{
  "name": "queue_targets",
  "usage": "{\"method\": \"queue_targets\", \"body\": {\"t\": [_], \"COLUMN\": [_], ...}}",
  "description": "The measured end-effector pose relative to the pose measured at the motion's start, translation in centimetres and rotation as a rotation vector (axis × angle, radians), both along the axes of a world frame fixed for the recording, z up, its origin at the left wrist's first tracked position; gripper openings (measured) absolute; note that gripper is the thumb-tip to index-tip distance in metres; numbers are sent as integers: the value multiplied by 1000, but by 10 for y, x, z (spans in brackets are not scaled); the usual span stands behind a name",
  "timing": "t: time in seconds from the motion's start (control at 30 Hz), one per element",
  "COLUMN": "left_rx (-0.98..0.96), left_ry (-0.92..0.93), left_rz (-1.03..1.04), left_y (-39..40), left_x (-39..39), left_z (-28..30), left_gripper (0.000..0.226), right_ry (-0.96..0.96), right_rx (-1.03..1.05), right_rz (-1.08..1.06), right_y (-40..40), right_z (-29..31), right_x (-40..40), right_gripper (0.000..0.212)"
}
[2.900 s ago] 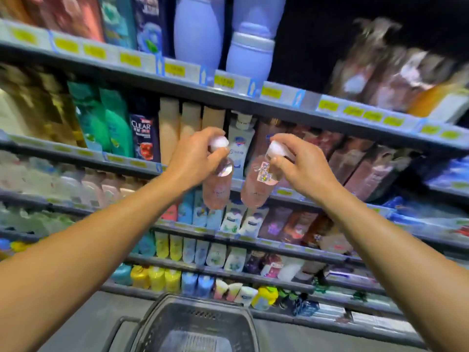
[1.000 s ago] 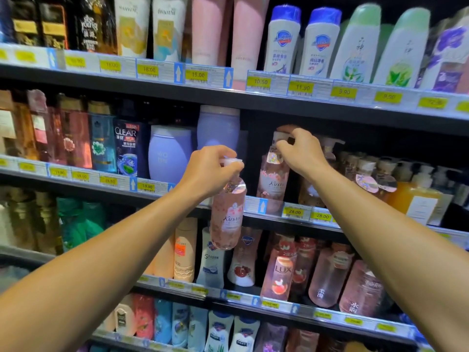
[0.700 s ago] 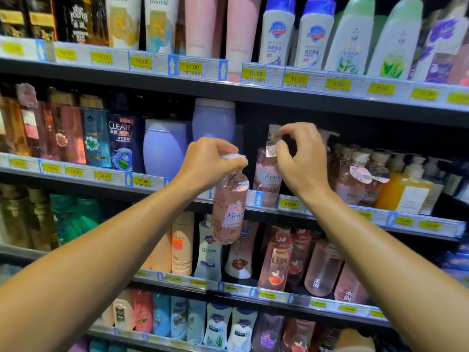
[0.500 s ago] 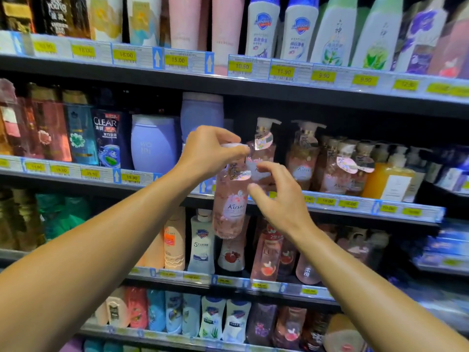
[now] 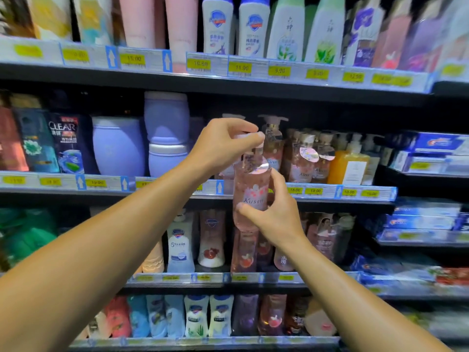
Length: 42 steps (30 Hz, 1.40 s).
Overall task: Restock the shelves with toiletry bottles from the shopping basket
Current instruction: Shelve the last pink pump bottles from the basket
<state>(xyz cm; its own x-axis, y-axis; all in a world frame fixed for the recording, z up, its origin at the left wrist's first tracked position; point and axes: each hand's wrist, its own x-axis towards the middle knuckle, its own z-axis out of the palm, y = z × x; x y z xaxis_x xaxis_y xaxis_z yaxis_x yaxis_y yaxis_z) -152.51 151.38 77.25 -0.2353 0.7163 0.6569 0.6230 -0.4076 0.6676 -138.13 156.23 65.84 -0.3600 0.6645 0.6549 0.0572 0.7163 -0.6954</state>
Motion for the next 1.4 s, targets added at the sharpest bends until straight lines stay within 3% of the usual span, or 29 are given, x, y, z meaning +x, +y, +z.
{"method": "queue_targets", "body": {"t": [0.1, 0.23, 0.4, 0.5, 0.67, 0.97, 1.1, 1.4], "left_rx": [55, 156, -64, -166, -188, -313, -317, -359], "left_ry": [-34, -90, 76, 148, 116, 124, 137, 97], "left_rz": [-3, 278, 518, 502, 460, 496, 466, 444], "left_y": [1, 8, 29, 42, 60, 101, 118, 140], "left_x": [-3, -23, -49, -54, -52, -44, -46, -50], "left_z": [-6, -25, -45, -49, -46, -38, -37, -36], "left_gripper": [8, 13, 63, 78, 54, 52, 66, 69], "right_ry": [31, 41, 64, 64, 43, 4, -23, -50], "right_rx": [-8, 5, -8, -5, 12, 18, 8, -18], "right_rz": [-33, -70, -86, -83, -64, -45, -50, -66], "right_y": [8, 20, 31, 35, 38, 48, 51, 49], "right_z": [0, 2, 4, 4, 5, 3, 2, -2], "right_x": [13, 28, 37, 39, 44, 50, 52, 51], "right_gripper": [82, 80, 98, 100, 100, 97, 98, 99]}}
